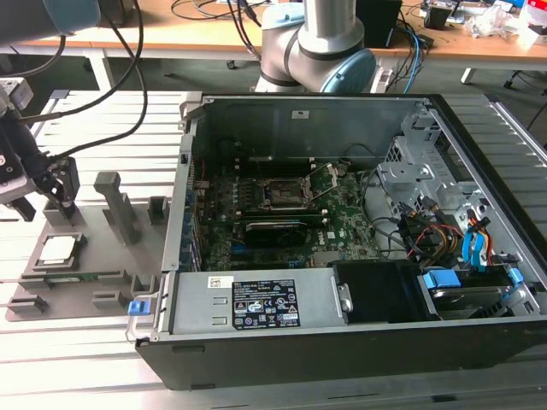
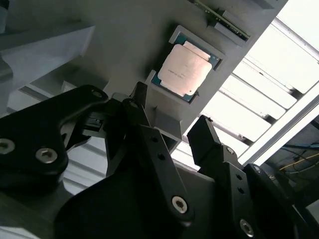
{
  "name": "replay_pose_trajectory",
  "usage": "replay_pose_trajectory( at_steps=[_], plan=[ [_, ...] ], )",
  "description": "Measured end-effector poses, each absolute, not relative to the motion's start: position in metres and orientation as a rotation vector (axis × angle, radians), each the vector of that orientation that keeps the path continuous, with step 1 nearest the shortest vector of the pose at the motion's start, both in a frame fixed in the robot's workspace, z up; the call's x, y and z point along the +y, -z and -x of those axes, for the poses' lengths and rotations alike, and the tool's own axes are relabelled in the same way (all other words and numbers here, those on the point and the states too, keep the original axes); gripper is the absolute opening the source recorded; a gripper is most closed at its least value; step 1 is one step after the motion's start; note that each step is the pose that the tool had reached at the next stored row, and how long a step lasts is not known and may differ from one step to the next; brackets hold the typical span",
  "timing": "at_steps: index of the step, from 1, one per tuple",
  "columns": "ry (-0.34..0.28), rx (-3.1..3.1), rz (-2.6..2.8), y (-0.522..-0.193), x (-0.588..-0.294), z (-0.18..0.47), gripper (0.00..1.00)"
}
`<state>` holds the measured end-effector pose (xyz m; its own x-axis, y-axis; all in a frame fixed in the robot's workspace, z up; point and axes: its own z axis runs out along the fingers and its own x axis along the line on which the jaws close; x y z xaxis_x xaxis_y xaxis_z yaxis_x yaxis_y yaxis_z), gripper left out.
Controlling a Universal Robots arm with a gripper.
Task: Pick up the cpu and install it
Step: 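Pick up the cpu and move it towards the insertion slot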
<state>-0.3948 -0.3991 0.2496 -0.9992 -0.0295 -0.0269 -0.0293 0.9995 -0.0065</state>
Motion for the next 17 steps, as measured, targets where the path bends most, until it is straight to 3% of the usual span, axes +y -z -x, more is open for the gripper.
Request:
replay_pose_trajectory(
  at_steps=[5,17],
  plan=[
    [0.06,3.114,0.046,-0.248,-0.4,0.395,0.6],
    [0.058,3.114,0.063,-0.221,-0.417,0.395,0.6]
  ],
)
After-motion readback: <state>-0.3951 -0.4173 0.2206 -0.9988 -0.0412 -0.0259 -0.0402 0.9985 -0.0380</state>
